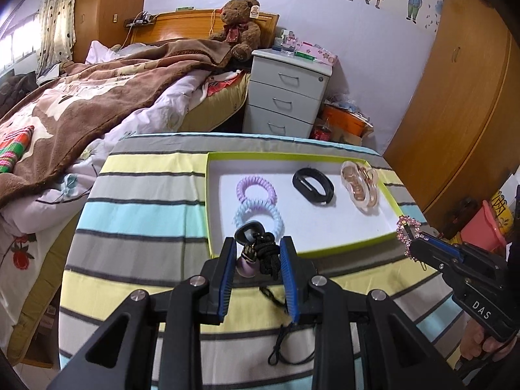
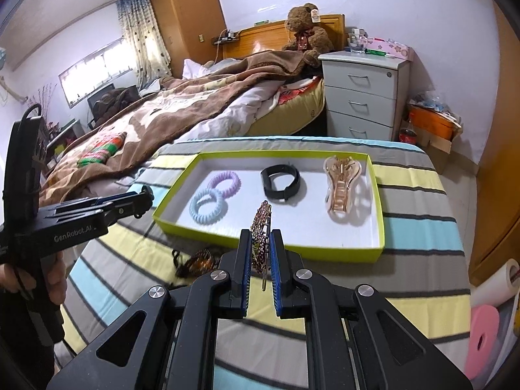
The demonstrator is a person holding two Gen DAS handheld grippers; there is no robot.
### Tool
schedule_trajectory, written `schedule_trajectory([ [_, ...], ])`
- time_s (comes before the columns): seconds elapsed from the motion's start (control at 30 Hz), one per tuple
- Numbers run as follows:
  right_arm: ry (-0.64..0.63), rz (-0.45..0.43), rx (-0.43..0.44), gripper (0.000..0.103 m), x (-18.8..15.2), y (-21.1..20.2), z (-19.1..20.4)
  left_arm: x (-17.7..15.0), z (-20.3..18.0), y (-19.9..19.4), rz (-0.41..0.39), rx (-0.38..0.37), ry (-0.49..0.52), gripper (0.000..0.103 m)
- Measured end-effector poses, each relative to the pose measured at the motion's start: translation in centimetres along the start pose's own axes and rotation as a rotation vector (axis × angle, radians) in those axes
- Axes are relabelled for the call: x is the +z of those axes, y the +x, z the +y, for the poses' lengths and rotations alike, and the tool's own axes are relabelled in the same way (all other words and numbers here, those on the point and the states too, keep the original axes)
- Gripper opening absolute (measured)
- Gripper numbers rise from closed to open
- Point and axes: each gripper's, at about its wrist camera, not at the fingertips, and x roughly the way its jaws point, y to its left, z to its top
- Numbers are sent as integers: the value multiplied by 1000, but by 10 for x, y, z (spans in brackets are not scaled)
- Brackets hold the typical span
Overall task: Organize jewelry
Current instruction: 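Carry the pink-ball hair tie and pink clip over the green box, then lower both items into the green box and open both tools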
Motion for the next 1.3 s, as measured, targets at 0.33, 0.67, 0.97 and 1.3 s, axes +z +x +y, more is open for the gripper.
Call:
schedule_trajectory([
  [0.33, 41, 51, -4, 11, 17, 38, -18, 17, 0, 33, 33, -18, -22, 29],
  [0.67, 56, 110, -11, 11, 21, 75, -30, 23, -3, 66, 72, -18, -17, 28],
  [0.97, 41, 135, -29, 11, 21, 89, -35, 18, -4, 84, 109, -7, -12, 29],
  [1.3, 16, 152, -37, 11, 20, 98, -32, 15, -3, 88, 120, -4, -13, 29],
])
